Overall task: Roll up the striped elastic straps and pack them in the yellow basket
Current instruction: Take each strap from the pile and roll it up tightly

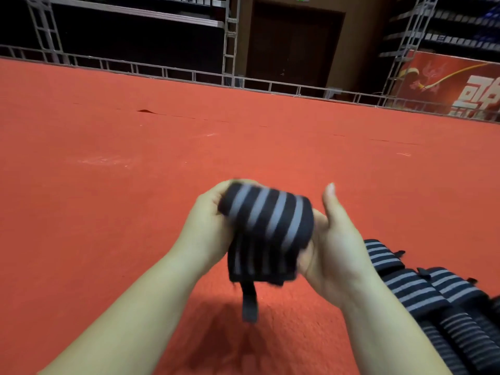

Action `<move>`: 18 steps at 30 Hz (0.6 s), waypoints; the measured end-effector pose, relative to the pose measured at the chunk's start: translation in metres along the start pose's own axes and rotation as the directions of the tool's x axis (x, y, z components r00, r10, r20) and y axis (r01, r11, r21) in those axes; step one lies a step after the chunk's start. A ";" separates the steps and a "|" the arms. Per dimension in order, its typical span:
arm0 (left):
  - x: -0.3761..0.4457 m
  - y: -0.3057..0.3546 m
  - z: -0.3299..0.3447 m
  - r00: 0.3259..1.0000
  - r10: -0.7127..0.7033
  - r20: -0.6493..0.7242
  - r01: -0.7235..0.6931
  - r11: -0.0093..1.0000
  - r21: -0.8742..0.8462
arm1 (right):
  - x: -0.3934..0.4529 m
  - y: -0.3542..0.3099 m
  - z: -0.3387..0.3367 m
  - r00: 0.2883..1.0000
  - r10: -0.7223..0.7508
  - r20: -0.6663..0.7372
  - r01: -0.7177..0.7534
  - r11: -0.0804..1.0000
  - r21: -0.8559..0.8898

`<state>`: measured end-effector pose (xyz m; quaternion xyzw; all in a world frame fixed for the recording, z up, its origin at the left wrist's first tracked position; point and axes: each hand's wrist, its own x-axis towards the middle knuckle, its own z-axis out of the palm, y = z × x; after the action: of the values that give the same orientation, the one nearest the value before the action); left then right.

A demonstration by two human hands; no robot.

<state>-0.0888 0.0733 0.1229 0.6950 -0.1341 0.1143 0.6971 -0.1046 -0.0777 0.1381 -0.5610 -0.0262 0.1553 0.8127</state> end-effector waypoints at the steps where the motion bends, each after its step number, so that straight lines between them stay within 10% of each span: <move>1: 0.002 -0.002 -0.002 1.000 0.002 0.017 -0.002 1.000 0.023 | -0.002 -0.001 -0.001 0.999 0.031 0.042 -0.030 0.999 -0.029; 4: 0.000 0.002 -0.003 0.999 0.041 0.000 -0.041 0.997 0.063 | -0.003 0.001 -0.002 0.998 -0.004 0.064 0.008 0.998 -0.062; 8: -0.001 0.007 -0.004 0.983 -0.130 0.128 0.166 0.931 -0.324 | -0.001 0.007 -0.005 0.965 -0.256 -0.059 0.238 0.947 -0.215; 12: -0.003 -0.002 0.000 0.993 -0.101 0.064 0.109 0.985 -0.133 | 0.001 0.011 -0.005 0.857 -0.510 -0.076 0.394 0.743 -0.541; 18: -0.005 -0.030 0.006 0.978 -0.196 0.071 0.209 0.911 -0.356 | 0.004 0.011 -0.018 0.876 -0.483 0.005 0.313 0.560 -0.768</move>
<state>-0.0838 0.0670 0.0930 0.5667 -0.0918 0.0032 0.8188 -0.0992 -0.0890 0.1204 -0.8360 -0.1300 -0.1168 0.5201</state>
